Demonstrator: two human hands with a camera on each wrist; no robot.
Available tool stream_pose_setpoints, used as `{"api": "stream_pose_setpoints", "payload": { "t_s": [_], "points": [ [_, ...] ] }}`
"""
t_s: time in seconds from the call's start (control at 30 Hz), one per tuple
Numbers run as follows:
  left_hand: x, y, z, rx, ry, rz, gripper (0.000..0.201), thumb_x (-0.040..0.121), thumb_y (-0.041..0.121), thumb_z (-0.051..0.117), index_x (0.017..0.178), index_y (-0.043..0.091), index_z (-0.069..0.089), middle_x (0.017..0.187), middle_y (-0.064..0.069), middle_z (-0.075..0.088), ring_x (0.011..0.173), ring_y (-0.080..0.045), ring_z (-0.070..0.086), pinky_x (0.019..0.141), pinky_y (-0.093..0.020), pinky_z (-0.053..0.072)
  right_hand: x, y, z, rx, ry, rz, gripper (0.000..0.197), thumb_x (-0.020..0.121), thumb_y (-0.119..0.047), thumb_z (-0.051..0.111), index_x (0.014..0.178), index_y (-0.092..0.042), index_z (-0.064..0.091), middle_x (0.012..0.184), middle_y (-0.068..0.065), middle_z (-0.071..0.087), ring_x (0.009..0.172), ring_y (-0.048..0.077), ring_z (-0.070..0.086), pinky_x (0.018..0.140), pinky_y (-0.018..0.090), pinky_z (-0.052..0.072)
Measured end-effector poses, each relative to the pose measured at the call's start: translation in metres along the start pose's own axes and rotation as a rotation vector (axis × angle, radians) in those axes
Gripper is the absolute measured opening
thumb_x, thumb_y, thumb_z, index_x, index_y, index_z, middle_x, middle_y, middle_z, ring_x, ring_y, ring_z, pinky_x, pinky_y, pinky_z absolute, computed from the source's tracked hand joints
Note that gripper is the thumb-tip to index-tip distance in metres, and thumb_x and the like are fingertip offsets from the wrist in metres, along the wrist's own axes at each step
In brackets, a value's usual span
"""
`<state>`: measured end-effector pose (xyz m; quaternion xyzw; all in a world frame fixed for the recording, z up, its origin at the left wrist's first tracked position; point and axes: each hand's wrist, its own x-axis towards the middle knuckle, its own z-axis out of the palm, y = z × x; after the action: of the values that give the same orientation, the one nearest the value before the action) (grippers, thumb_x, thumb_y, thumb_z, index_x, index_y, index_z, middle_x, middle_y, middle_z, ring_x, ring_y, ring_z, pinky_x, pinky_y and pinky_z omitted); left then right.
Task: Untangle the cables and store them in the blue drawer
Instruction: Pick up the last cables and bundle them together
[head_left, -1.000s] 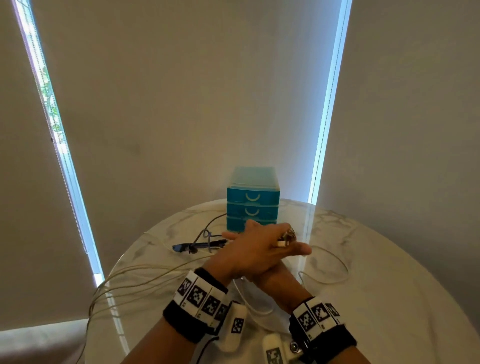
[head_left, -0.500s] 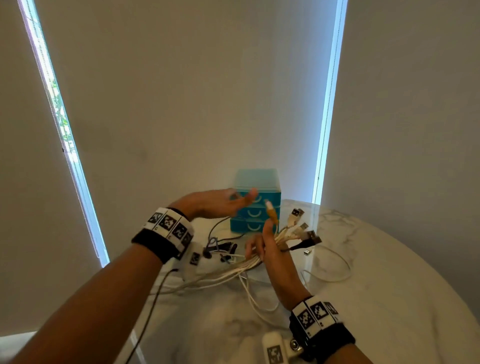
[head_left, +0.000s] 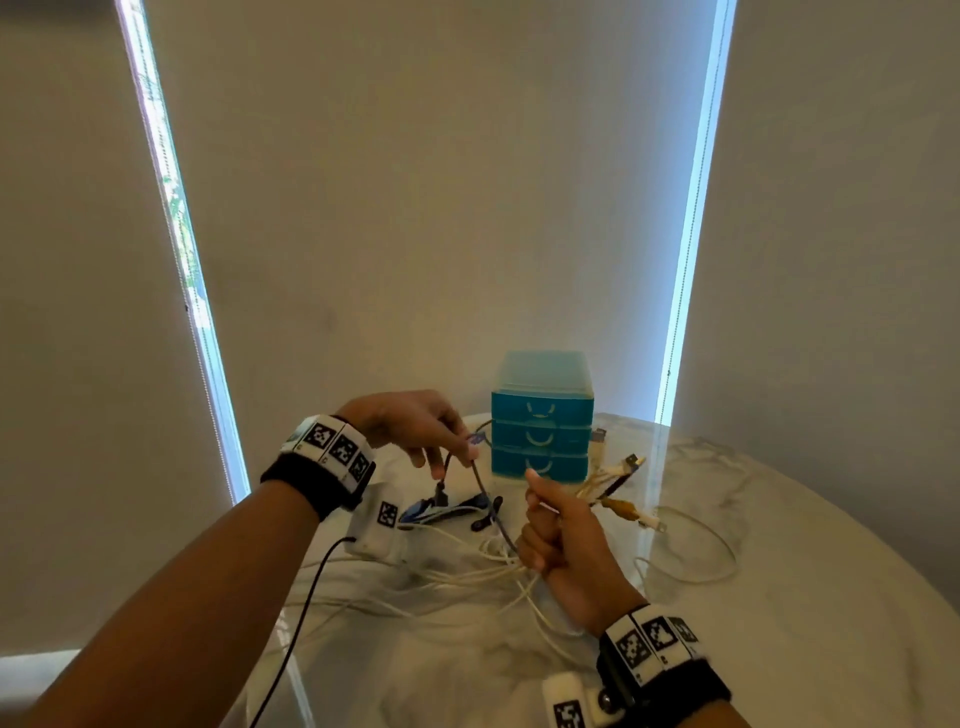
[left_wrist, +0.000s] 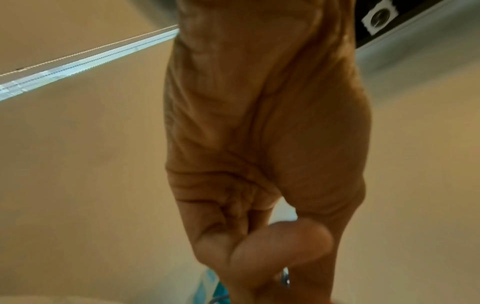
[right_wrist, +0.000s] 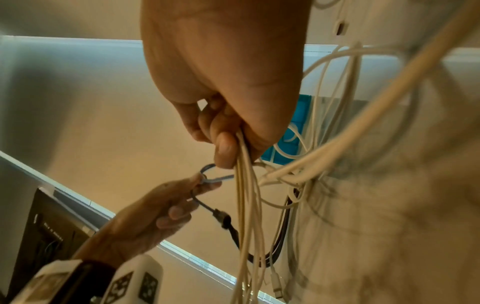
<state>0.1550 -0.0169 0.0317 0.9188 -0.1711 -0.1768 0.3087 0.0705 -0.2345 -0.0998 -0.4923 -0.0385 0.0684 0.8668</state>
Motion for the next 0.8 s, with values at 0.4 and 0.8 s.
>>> {"api": "stream_pose_setpoints", "payload": {
  "t_s": [0.4,0.8],
  "points": [
    [-0.035,0.017,-0.064,-0.236,1.001,0.480,0.027,0.108,0.041,0.063,0.105,0.017,0.074,0.086,0.000,0.072,0.070,-0.010,0.068,0.070,-0.029,0.059,-0.002,0.007,0.007,-0.225,0.123,-0.061,0.044,0.109,-0.043,0.057,0.092,-0.003,0.065,0.051,0.001,0.026,0.040,0.014,0.023,0.040,0.027,0.024],
    [-0.061,-0.103,-0.123,0.215,1.367,-0.250,0.065,0.098,0.034,0.072,0.156,0.018,0.048,0.169,-0.025,0.027,0.137,-0.048,0.052,0.112,-0.055,0.045,-0.002,0.004,0.003,-0.016,0.157,-0.067,0.047,0.111,-0.041,0.053,0.076,-0.010,0.057,0.049,0.000,0.025,0.035,0.012,0.023,0.036,0.024,0.024]
  ]
}}
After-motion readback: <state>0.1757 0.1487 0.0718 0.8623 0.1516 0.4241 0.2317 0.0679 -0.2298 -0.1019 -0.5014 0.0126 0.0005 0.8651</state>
